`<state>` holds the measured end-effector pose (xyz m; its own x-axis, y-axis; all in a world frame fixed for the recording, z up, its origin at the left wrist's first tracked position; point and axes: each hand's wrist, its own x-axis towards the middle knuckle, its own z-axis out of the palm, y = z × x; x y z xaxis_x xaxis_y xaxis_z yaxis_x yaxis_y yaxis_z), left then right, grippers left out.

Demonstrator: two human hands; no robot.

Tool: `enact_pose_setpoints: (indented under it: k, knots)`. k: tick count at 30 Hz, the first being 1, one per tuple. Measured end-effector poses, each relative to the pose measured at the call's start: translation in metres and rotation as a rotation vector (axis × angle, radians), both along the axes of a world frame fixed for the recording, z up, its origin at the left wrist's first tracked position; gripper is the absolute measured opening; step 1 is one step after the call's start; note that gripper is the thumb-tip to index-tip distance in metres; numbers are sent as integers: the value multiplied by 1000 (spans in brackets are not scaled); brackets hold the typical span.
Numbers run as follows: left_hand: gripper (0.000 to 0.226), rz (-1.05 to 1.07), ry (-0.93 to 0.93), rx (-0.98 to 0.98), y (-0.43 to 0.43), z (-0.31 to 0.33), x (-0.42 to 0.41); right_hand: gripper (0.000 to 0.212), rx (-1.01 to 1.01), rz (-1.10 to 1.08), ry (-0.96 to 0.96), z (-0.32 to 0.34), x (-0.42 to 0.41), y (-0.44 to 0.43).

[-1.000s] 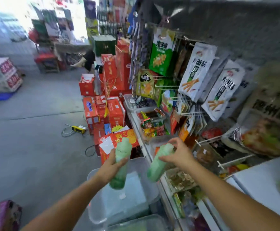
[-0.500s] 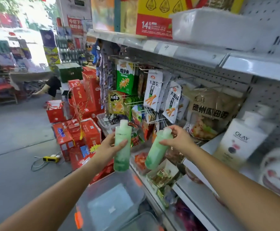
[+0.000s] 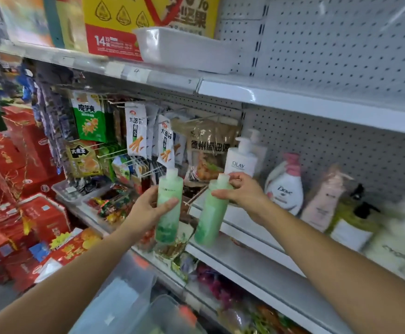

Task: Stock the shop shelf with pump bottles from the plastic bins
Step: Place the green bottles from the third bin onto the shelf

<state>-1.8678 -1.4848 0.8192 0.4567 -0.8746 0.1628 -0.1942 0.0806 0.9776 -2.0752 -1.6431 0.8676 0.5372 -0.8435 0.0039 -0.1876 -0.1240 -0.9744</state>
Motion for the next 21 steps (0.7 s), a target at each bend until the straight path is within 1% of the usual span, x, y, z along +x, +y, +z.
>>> enact_pose_setpoints:
  k: [3, 6, 8, 11, 14, 17, 21]
  knots:
    - [40, -68, 53, -42, -18, 12, -39, 67, 10, -31, -23, 15, -52, 2]
    - [59, -160, 97, -68, -36, 25, -86, 56, -33, -68, -13, 30, -109, 7]
    - [50, -210, 38, -85, -45, 33, -124, 49, -49, -85, -16, 40, -149, 12]
    - [38, -237, -29, -109, -54, 44, -182, 46, -46, -132, -56, 50, -212, 19]
    - [24, -286, -36, -119, -57, 53, -244, 44, -39, -204, -95, 55, -275, 26]
    - [25, -360, -26, -122, -59, 54, -302, 38, -43, -294, -172, 57, -337, 34]
    - [29, -453, -24, -128, -60, 51, -379, 42, -37, -375, -199, 57, -421, 56]
